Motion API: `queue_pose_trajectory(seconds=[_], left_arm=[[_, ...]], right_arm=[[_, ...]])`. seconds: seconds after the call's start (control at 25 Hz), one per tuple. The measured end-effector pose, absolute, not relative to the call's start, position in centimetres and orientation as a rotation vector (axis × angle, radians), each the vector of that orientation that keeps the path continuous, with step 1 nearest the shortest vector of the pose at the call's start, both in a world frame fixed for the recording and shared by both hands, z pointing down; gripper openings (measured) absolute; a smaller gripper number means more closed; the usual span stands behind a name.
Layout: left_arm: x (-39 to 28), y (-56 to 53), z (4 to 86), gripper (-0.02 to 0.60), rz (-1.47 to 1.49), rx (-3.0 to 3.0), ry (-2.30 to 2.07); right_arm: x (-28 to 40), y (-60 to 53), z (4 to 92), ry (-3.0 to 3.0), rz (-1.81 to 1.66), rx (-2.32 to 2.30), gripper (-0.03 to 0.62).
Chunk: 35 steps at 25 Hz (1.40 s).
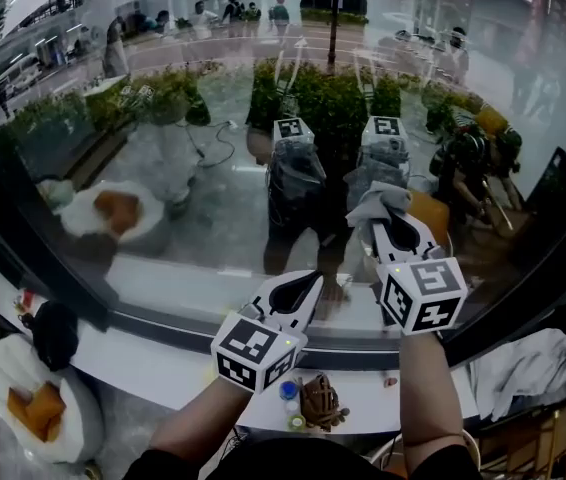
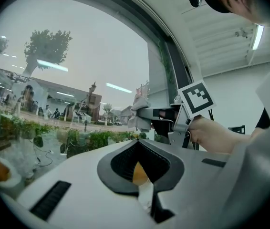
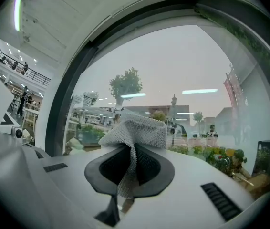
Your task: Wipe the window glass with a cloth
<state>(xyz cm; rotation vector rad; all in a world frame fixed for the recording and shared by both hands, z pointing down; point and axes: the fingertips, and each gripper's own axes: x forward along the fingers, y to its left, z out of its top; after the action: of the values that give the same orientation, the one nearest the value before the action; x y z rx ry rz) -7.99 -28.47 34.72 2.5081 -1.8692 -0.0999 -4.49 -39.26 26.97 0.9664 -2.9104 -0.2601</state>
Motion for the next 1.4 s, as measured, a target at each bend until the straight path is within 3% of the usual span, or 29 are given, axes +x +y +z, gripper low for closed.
queue_pose_trajectory(seconds=[0.64, 1.0, 1.4], left_arm=[[-9.7, -27.6, 34.3, 0.008, -0.067, 2.385, -1.994], [-20.5, -21.6, 35.9, 0.008, -0.104, 2.34, -2.031], [-28.8, -16.9, 37.3, 0.008, -0.099, 2.28, -2.081]], right_arm=[[-8.1, -38.5, 27.8, -2.974, -0.201, 0.783, 0.038], [-20.3, -31.8, 29.4, -2.978, -0.232, 0.693, 0.038], [-29.1, -27.7, 31.2, -2.982, -0.211, 0.632, 0.038]])
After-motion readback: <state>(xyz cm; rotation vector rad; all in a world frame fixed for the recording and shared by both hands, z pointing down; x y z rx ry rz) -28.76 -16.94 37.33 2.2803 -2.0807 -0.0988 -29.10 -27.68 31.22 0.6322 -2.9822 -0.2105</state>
